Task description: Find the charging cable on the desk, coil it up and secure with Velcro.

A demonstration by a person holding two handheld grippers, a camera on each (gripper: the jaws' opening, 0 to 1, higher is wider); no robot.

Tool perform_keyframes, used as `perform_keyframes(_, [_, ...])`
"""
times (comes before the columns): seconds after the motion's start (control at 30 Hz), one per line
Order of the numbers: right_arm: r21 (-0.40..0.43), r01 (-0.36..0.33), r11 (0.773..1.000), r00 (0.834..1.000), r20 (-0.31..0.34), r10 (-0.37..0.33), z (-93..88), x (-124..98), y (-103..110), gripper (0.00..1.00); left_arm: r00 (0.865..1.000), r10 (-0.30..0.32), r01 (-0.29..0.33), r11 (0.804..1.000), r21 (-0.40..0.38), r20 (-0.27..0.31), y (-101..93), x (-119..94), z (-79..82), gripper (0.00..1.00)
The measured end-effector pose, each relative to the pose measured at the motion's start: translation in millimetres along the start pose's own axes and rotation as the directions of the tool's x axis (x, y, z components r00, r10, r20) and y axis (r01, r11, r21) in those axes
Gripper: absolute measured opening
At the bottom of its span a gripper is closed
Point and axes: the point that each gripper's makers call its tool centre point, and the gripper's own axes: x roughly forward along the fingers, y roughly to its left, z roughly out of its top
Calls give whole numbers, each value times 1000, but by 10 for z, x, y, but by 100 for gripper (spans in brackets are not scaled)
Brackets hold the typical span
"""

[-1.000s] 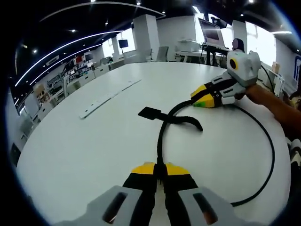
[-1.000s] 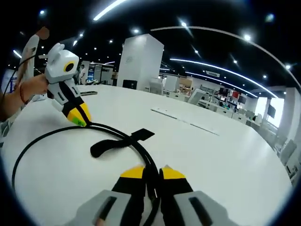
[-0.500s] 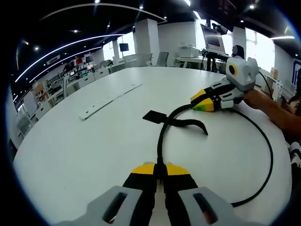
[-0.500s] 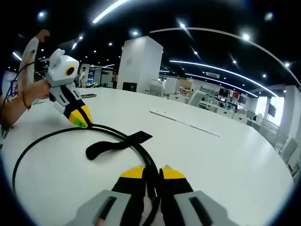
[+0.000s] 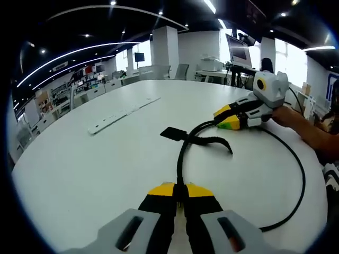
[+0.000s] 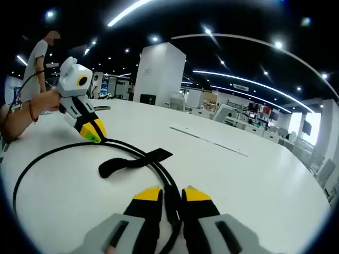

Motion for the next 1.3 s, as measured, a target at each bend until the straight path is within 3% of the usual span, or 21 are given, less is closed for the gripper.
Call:
perform_keyframes(0.17, [-26, -2, 1000, 999, 41, 3, 143, -68, 49, 21, 1000, -3, 3, 1000, -1, 6, 11, -2, 4, 6])
perform_keyframes(0.27, [-36, -46, 998, 995, 82, 49, 317, -89, 181, 21, 1000, -11, 11, 1000, -11, 16, 27, -8, -2, 6])
perform_keyframes(0.4, [-55, -93, 994, 994, 58, 96, 398, -20, 407, 22, 1000, -20, 20, 1000, -20, 23, 29, -5, 3, 6])
perform_keyframes(0.63, [-26, -199, 980, 980, 22, 199, 368, 79, 692, 28, 999, -23, 24, 1000, -16, 28, 53, -6, 9, 6])
perform_keyframes(0.77, [-160, -199, 967, 980, -8, 200, 356, 34, 663, 31, 999, -27, 28, 999, -19, 30, 53, -4, 9, 6])
perform_keyframes(0.97, [-118, -218, 969, 976, -1, 219, 376, 17, 588, 33, 999, -31, 32, 999, -20, 33, 61, 8, 14, 6])
perform_keyframes(1.3, [-97, -274, 957, 961, -7, 275, 302, 96, 714, 36, 999, -33, 33, 999, -22, 37, 67, 9, 9, 6])
